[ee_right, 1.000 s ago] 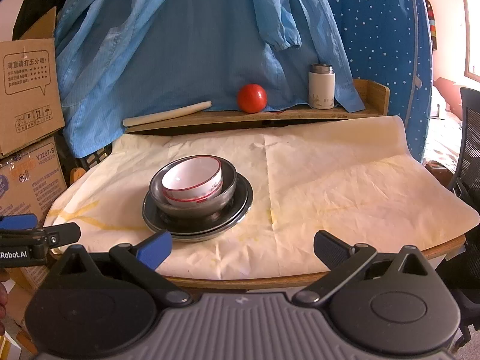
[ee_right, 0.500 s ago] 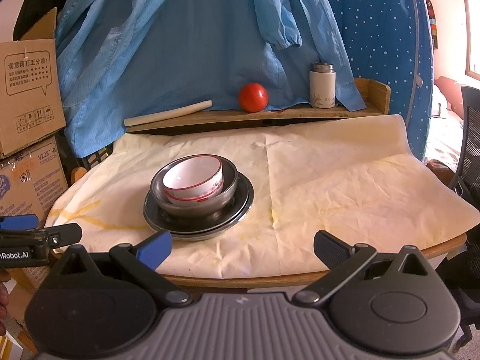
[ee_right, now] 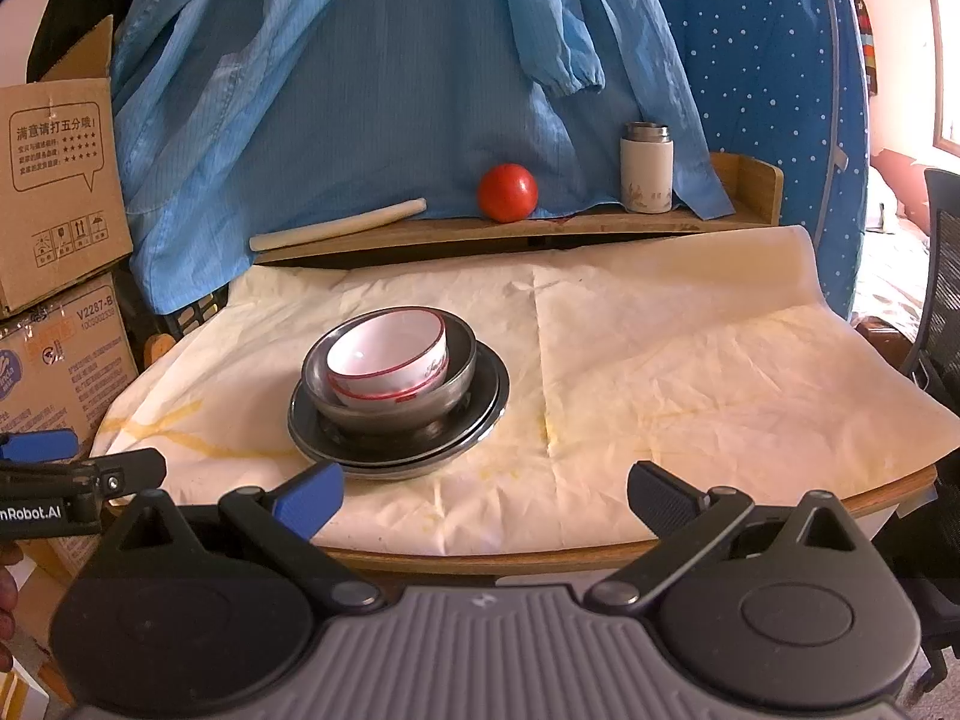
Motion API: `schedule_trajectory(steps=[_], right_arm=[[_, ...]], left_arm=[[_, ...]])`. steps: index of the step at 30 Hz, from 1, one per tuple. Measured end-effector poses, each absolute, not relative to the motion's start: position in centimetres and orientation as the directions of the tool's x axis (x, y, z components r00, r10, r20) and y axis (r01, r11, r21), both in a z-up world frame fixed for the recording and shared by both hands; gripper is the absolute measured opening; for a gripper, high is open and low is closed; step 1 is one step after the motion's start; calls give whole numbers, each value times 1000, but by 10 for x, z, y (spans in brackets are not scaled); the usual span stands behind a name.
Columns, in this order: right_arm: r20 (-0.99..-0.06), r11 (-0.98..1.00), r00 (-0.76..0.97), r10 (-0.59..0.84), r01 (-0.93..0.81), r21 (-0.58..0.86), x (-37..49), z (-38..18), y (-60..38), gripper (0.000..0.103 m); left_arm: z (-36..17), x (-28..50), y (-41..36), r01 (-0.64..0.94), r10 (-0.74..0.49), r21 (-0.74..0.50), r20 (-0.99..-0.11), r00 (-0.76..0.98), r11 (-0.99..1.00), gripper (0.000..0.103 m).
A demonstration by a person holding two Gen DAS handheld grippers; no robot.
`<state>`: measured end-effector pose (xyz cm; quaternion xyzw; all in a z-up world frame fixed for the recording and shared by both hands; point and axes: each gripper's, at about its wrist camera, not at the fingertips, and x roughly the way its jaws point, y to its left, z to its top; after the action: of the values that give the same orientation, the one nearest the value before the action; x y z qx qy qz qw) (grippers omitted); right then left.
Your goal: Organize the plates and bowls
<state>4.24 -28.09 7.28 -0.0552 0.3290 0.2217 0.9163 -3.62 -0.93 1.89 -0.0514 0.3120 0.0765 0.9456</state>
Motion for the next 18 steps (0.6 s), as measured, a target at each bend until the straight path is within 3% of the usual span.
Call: schedule_trajectory(steps=[18], right_arm=[[-631,901,686,363,-431,49,43,71,-283,103]], left_arm=[[18,-33,-12,-159,97,-44,-626,774,986,102]])
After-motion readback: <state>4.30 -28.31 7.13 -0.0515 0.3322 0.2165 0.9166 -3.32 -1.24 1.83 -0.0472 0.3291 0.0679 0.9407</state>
